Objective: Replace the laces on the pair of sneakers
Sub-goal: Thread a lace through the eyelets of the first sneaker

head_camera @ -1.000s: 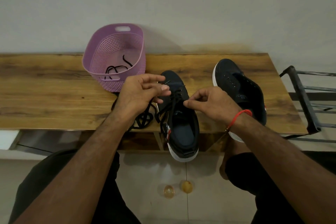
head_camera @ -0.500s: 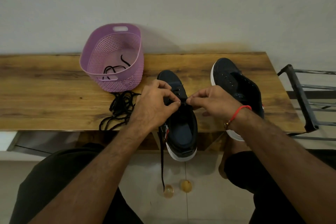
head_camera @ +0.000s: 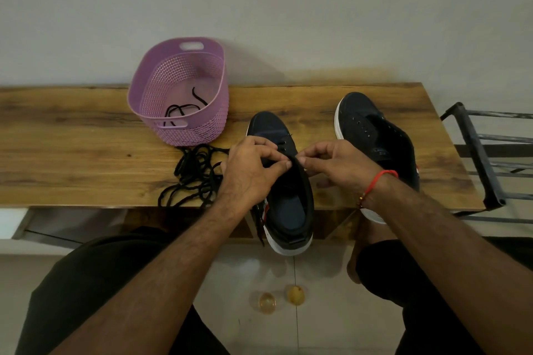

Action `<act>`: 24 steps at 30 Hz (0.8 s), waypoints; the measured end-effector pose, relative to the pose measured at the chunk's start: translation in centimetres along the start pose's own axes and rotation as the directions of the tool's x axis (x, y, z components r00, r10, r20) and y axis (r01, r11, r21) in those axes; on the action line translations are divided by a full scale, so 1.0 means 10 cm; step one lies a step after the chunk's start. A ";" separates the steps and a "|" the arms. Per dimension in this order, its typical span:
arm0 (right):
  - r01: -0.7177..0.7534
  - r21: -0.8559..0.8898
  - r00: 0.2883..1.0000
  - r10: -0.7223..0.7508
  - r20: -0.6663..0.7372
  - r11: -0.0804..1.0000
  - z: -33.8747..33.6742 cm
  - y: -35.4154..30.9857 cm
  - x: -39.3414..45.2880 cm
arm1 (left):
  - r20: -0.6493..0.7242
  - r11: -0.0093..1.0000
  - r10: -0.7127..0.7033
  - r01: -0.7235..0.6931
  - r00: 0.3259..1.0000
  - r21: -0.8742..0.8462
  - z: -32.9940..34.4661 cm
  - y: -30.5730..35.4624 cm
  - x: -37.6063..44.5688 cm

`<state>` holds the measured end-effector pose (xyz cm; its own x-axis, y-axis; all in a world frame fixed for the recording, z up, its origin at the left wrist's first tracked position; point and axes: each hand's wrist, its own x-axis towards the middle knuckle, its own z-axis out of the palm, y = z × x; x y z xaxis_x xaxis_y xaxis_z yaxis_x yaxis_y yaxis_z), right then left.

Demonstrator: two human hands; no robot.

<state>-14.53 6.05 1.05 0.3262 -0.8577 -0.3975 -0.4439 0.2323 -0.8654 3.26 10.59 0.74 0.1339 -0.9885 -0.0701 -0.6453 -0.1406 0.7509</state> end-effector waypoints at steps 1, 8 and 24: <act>0.003 0.014 1.000 -0.003 -0.004 1.000 0.01 0.01 0.00 | 0.001 1.000 -0.005 0.005 1.000 -0.006 0.00 0.00 0.00; 0.011 0.067 1.000 -0.012 0.019 0.998 -0.01 0.06 0.05 | -0.023 0.990 -0.096 0.093 0.995 -0.101 0.03 -0.01 0.00; 0.075 -0.011 0.997 -0.074 0.034 0.997 -0.04 0.02 0.04 | -0.050 0.912 -0.228 0.195 0.972 -0.361 0.24 -0.01 -0.12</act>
<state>-14.78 5.62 0.87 0.3862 -0.8566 -0.3423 -0.4277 0.1625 -0.8892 1.41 11.67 -0.83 0.3150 -0.9264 -0.2060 -0.2911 -0.3009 0.9081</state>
